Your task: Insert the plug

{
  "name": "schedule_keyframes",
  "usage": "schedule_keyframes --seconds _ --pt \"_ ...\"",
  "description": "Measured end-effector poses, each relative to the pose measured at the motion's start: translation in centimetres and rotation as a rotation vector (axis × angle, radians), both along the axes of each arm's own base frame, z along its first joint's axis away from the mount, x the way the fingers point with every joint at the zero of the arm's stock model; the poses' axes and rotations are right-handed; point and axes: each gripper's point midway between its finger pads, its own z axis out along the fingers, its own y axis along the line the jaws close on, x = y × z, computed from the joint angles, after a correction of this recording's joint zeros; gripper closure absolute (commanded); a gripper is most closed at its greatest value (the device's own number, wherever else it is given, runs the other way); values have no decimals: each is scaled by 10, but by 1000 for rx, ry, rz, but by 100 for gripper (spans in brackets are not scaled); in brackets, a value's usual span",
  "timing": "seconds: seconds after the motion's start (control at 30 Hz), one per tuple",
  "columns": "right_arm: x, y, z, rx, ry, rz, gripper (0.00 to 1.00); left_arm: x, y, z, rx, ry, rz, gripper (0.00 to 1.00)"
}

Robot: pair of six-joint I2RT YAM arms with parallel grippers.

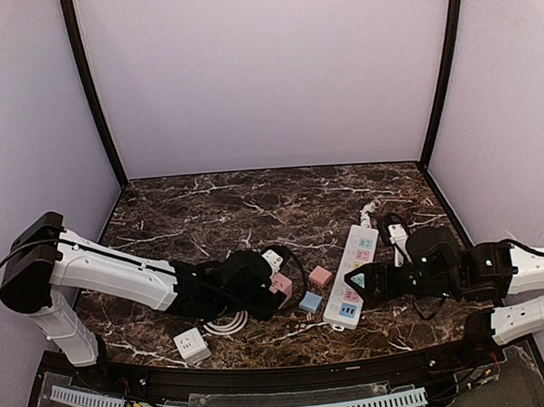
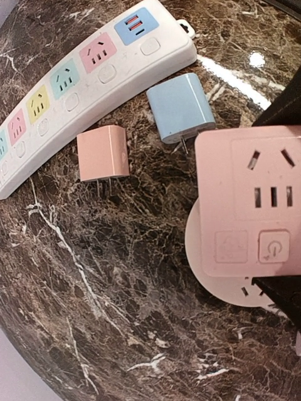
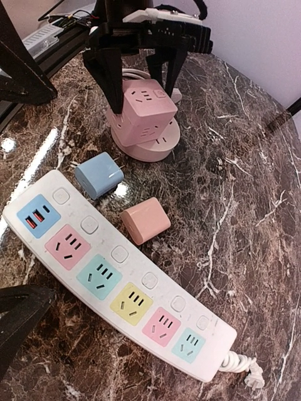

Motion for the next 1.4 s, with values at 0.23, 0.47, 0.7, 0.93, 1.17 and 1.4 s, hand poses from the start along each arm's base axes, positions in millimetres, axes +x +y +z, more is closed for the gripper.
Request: schedule_keyframes --seconds 0.23,0.47,0.7,0.93,1.17,1.4 --pt "-1 -3 5 19 -8 -4 1 1 -3 -3 -5 9 12 58" --pt "-1 -3 5 17 -11 -6 1 6 0 -2 10 -19 45 60" --pt "1 -4 1 -9 -15 -7 1 30 26 -1 58 -60 141 60" --pt "4 -2 -9 -50 -12 -11 1 72 100 6 63 -69 324 58" --pt "7 -2 -20 -99 -8 -17 1 102 185 21 -6 -78 541 54" --pt "13 0 -26 -132 -19 -33 1 108 253 19 -46 -69 735 48"
